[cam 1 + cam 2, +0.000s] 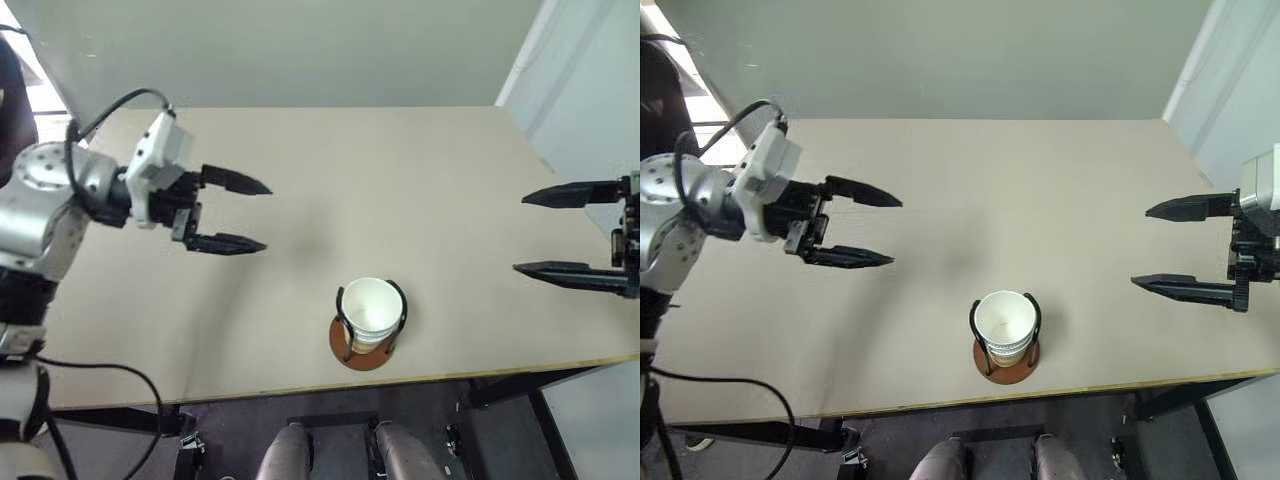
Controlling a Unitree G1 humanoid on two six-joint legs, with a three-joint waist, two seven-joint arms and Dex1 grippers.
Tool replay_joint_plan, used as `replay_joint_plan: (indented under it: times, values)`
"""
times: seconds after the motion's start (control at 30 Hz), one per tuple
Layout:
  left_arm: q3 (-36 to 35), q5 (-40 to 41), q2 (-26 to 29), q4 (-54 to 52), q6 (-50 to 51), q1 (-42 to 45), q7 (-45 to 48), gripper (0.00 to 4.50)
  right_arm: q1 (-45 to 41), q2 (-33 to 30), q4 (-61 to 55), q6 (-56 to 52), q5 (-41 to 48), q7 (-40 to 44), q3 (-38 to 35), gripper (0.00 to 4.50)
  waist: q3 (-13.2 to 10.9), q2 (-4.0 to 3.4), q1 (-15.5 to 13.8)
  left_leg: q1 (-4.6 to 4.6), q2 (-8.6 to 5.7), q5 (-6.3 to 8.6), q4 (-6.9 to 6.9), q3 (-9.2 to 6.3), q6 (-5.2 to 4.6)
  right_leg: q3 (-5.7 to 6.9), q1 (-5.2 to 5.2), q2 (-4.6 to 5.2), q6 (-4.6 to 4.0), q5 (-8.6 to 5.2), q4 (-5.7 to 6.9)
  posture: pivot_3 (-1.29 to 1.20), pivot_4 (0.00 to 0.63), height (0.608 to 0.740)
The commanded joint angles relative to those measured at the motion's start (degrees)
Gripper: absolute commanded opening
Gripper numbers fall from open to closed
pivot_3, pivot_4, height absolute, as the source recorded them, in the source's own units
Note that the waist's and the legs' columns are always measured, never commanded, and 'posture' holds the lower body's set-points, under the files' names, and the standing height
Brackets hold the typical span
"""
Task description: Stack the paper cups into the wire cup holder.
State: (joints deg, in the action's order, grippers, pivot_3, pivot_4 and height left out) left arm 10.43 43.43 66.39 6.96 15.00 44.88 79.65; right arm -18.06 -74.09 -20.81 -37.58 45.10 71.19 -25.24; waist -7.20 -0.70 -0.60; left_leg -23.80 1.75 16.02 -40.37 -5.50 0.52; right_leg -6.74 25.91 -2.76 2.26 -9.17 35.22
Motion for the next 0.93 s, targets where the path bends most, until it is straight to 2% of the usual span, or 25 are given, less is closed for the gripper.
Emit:
replay_joint_plan:
  times: [0.03,0.2,0.33,0.43,0.6,0.93]
  values:
    - [-10.8,1.9,3.0,-10.4,5.5,-9.2,-5.3,4.46,-3.9,0.6,3.9,4.5,-3.0,2.5,5.5,4.5,0.0,0.01,0.1,0.05,0.01,-0.02,0.02,0.01,0.02,-0.02,-0.01,0.01,-0.31,-0.18,0.09,0.0,0.15,0.74]
    - [-29.4,3.8,4.7,-22.1,13.9,-27.2,-9.9,4.46,-12.0,3.9,10.3,7.9,-6.5,6.1,14.1,4.5,0.0,0.09,0.5,0.14,0.05,-0.06,0.11,0.06,0.09,-0.46,0.09,0.01,-0.54,-0.26,0.41,0.0,0.15,0.74]
    - [-38.5,4.0,3.4,-27.1,18.5,-34.8,-11.1,4.46,-17.9,7.1,15.0,10.1,-9.9,8.9,19.5,4.5,0.0,0.1,0.6,0.53,0.02,-0.06,0.3,0.21,0.09,-0.72,0.01,0.01,-0.74,-0.3,0.78,0.0,0.15,0.74]
    - [-42.1,3.7,2.5,-29.1,20.6,-38.1,-11.7,4.46,-21.1,9.0,17.5,11.2,-11.8,10.6,22.1,4.5,0.0,0.1,0.9,0.85,0.02,-0.06,0.35,0.24,0.09,-0.87,-0.12,-0.06,-0.98,-0.16,0.87,0.0,0.15,0.74]
    - [-46.8,3.5,1.5,-31.5,23.2,-41.8,-11.9,4.46,-23.7,10.8,20.2,12.1,-14.0,12.5,23.8,4.5,0.0,0.09,1.2,0.89,0.02,-0.15,0.35,0.23,0.05,-0.95,-0.09,-0.11,-1.23,-0.01,0.91,0.0,0.15,0.74]
    - [-49.1,3.3,1.4,-32.6,25.1,-42.8,-11.6,4.46,-24.8,12.6,21.7,12.4,-16.0,14.3,23.9,4.5,0.0,0.08,1.2,0.81,0.02,-0.08,0.41,0.23,0.16,-1.01,0.0,-0.11,-1.26,-0.03,0.77,0.0,0.15,0.74]
